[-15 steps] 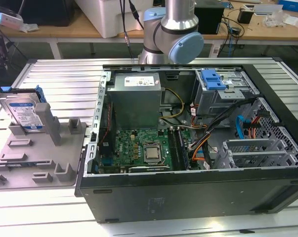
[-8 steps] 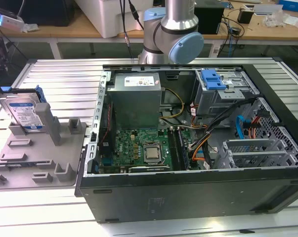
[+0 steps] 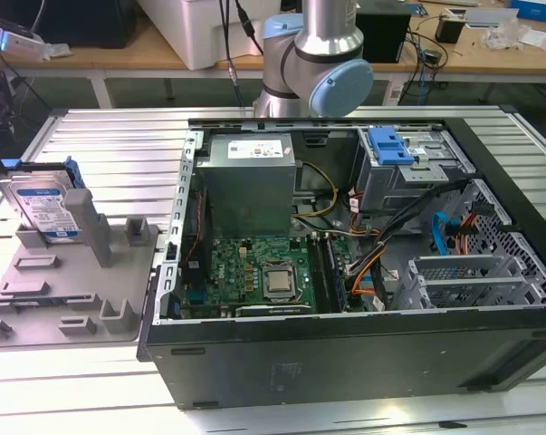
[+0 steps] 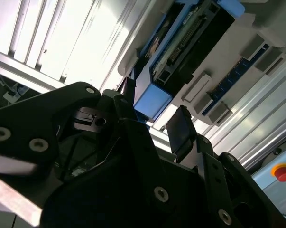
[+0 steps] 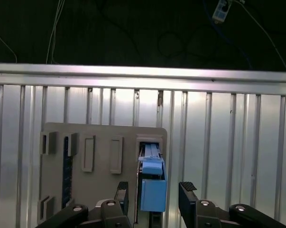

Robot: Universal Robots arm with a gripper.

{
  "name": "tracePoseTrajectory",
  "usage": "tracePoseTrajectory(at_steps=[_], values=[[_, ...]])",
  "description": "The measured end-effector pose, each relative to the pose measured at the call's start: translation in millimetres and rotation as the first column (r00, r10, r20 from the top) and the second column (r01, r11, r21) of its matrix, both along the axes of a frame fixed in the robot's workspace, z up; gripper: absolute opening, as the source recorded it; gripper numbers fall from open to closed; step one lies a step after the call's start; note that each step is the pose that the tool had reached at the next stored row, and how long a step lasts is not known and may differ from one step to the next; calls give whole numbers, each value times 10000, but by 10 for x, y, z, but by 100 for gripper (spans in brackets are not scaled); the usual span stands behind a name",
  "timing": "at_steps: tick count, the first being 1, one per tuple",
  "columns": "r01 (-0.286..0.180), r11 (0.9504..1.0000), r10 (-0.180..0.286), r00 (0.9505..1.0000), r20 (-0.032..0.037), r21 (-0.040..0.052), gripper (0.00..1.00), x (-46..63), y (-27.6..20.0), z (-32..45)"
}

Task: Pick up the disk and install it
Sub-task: 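Pick up the disk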

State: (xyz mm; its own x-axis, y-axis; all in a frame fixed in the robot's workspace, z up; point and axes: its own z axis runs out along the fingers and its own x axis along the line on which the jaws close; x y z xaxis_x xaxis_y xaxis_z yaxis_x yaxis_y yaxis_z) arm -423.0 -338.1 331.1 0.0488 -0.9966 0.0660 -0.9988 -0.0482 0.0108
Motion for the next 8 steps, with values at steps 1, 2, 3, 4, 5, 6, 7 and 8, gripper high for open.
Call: tracePoseTrajectory(at_steps=[1, 2, 3, 4, 5, 6, 7, 8], values=[[-14, 10000, 14, 10000, -2, -2, 54, 0, 0, -4], [-34, 10000, 34, 10000, -5, -5, 54, 1, 0, -11], [-55, 10000, 55, 10000, -10, -7, 54, 1, 0, -18], [-72, 10000, 72, 10000, -14, -10, 54, 1, 0, -23], [-104, 9999, 104, 9999, -20, -16, 54, 2, 0, -32], [-122, 9999, 122, 9999, -24, -19, 54, 2, 0, -37], [-149, 9999, 149, 9999, -30, -25, 54, 3, -1, -44], [-168, 9999, 168, 9999, -35, -29, 54, 3, -1, -50]])
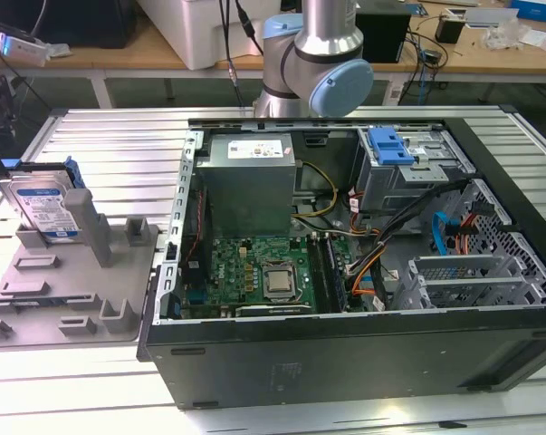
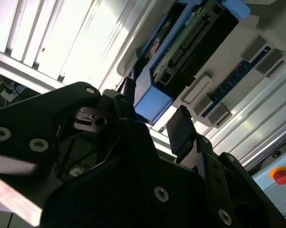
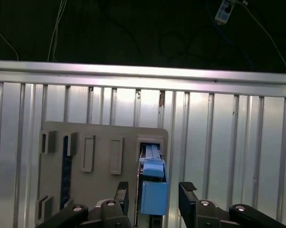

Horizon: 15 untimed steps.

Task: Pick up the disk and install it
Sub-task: 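Pick up the disk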

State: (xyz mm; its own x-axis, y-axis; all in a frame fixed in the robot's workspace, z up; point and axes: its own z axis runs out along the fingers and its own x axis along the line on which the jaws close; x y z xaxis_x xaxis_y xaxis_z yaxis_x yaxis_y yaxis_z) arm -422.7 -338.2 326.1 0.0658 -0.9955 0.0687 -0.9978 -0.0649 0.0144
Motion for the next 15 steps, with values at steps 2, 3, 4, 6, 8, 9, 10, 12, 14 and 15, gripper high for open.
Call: tracePoseTrajectory(at_steps=[2, 3, 4, 6, 8, 9, 10, 12, 14, 15], values=[[-61, 10000, 61, 10000, -12, -10, 54, 1, 0, -17], [-102, 9999, 102, 9999, -18, -14, 54, 2, 1, -28], [-120, 9999, 120, 9999, -21, -16, 54, 3, 1, -33], [-169, 9999, 169, 9999, -28, -20, 54, 6, 0, -48], [-202, 9998, 202, 9998, -33, -22, 54, 10, -1, -57], [-225, 9997, 225, 9997, -37, -25, 54, 13, -1, -63], [-241, 9997, 241, 9997, -41, -27, 54, 15, -2, -67], [-267, 9996, 267, 9996, -46, -34, 54, 18, -3, -77], [-291, 9996, 291, 9996, -50, -41, 54, 19, -4, -85], [-302, 9995, 302, 9995, -51, -44, 54, 19, -4, -90]])
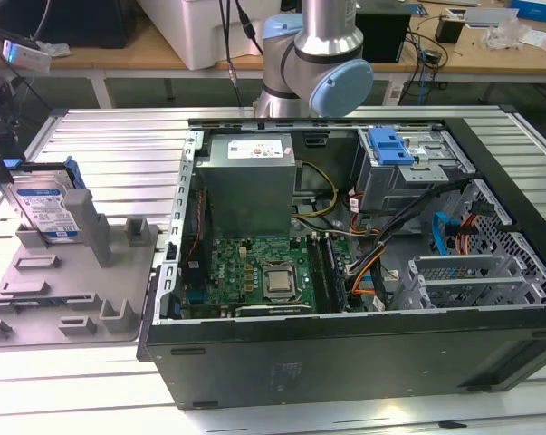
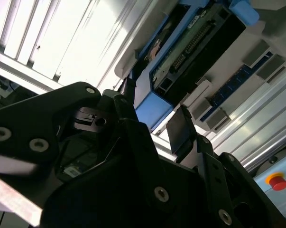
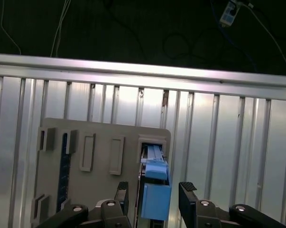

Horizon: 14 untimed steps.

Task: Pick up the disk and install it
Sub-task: 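Pick up the disk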

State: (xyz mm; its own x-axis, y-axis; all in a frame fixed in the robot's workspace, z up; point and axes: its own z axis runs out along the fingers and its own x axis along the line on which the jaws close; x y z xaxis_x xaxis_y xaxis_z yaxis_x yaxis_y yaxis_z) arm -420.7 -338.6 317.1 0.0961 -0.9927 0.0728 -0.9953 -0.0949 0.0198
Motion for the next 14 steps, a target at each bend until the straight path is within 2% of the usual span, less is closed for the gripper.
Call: tracePoseTrajectory(at_steps=[12, 13, 14], values=[[-166, 9999, 166, 9999, -2, -9, 53, 12, -2, -52], [-172, 9999, 172, 9999, -2, -9, 45, 12, -2, -52], [-176, 9998, 176, 9998, -1, -9, 45, 12, -2, -52]])
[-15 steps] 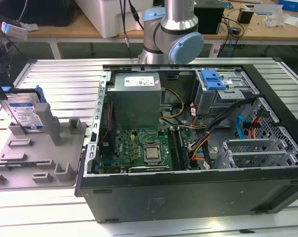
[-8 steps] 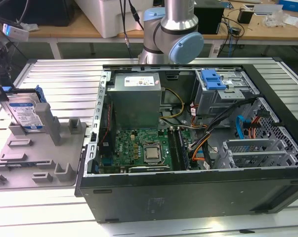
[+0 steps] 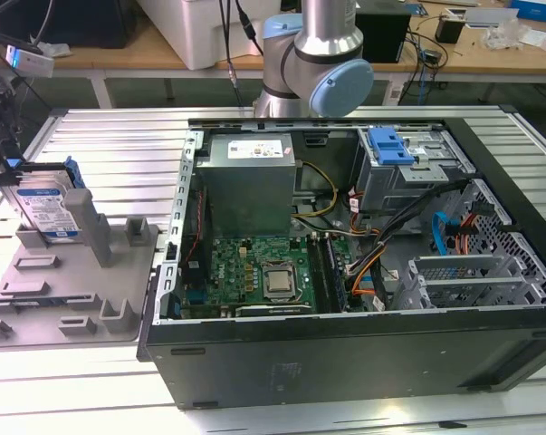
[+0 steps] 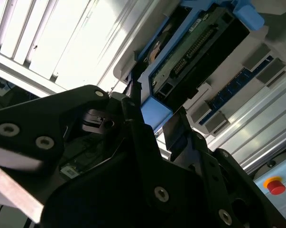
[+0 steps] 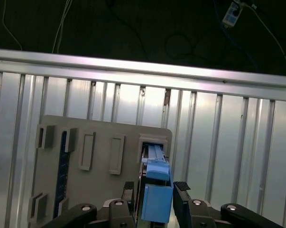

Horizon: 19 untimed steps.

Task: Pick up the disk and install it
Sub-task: 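Pick up the disk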

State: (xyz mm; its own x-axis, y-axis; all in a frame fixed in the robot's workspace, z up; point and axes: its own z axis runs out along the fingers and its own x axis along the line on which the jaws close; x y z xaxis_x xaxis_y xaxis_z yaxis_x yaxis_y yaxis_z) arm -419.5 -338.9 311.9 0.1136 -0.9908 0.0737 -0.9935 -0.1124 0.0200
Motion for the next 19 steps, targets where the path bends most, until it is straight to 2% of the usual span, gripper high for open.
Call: tracePoseTrajectory(at_steps=[5, 13, 19], values=[[-5, 10000, 5, 10000, 5, 1, 45, 0, 0, -1], [-6, 10000, 6, 9999, 161, -1, 45, -22, 0, -10], [-5, 10000, 5, 9998, 176, -2, 45, -24, 0, -26]])
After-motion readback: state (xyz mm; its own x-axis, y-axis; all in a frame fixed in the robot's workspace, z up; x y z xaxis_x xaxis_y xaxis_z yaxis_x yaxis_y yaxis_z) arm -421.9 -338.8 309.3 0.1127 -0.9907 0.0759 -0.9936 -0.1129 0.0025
